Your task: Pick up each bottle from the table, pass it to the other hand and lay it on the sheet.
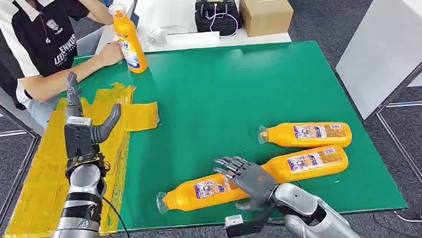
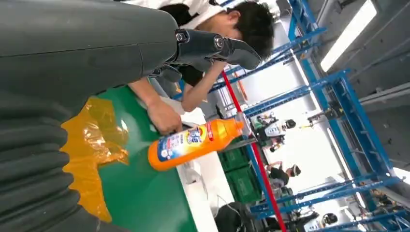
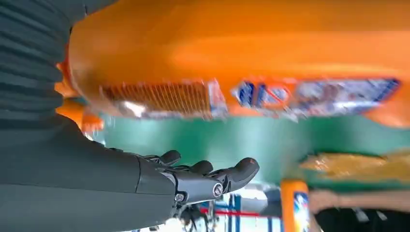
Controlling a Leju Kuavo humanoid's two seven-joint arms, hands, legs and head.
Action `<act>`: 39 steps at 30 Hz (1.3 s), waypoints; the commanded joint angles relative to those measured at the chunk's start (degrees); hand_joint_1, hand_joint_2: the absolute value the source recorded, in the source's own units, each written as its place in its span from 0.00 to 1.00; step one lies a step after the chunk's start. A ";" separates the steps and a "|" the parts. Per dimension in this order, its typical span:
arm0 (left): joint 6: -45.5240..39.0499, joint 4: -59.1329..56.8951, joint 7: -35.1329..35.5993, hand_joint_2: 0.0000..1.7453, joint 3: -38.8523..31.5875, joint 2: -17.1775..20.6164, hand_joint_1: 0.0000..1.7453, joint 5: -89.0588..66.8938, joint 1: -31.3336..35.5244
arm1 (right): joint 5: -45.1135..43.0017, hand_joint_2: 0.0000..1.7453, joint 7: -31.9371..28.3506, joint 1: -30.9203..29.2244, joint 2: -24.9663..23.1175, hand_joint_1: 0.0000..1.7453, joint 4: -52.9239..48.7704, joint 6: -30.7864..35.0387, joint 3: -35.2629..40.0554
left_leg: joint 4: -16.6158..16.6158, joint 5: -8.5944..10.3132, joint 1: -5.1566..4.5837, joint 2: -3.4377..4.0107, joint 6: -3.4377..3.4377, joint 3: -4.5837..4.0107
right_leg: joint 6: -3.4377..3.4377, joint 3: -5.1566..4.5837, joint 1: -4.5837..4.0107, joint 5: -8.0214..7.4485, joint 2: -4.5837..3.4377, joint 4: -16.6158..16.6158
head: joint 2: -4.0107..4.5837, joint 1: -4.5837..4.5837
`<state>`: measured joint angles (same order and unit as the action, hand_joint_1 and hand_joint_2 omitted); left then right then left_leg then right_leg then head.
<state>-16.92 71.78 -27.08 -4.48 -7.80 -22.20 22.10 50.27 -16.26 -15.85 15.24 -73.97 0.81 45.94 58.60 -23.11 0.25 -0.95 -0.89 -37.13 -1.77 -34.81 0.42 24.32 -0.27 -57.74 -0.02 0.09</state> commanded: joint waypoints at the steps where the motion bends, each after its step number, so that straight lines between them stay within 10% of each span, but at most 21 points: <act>1: 0.06 -4.03 0.16 1.00 2.38 -0.57 0.00 1.86 2.42 | -1.33 1.00 0.24 -4.50 -2.94 0.00 13.30 0.16 1.59 | -0.06 -0.08 0.06 0.06 0.03 0.33 | 0.03 0.38 -0.08 0.06 0.04 0.15 | 0.00 0.02; 35: 0.92 -7.52 0.25 1.00 4.64 -1.98 0.00 2.92 4.50 | 5.01 1.00 5.81 -16.10 -16.23 0.02 34.08 0.84 6.05 | -0.10 -0.10 0.12 0.09 0.04 0.55 | 0.04 0.59 -0.13 0.09 0.08 0.21 | 0.00 0.02; 37: 0.95 -7.68 0.25 1.00 4.74 -2.11 0.00 3.01 4.59 | 4.98 1.00 5.79 -16.39 -16.37 0.31 34.68 0.70 6.17 | -0.05 -0.05 0.08 0.06 0.04 0.36 | 0.03 0.38 -0.08 0.06 0.06 0.11 | 0.00 0.02; 38: 1.05 -8.02 0.19 1.00 4.87 -2.04 0.00 3.35 4.79 | 4.96 1.00 5.79 -17.06 -16.74 0.80 36.24 0.38 6.78 | -0.04 -0.02 0.06 0.05 0.03 0.28 | 0.03 0.28 -0.06 0.03 0.05 0.08 | 0.00 0.02; 39: 1.11 -8.56 0.08 1.00 5.14 -2.06 0.00 3.77 5.15 | 4.52 1.00 5.71 -18.05 -16.99 0.85 38.03 -0.36 7.64 | -0.06 -0.03 0.08 0.02 0.04 0.37 | 0.04 0.40 -0.08 0.06 0.10 0.12 | 0.00 0.02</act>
<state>-16.13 68.83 -26.99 -0.53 -9.64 -19.37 24.00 55.28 -10.40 -29.58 -0.50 -46.73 2.06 49.03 58.60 -23.09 0.28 -0.88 -0.88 -37.05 -1.76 -34.78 0.42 24.31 -0.32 -57.75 -0.02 0.11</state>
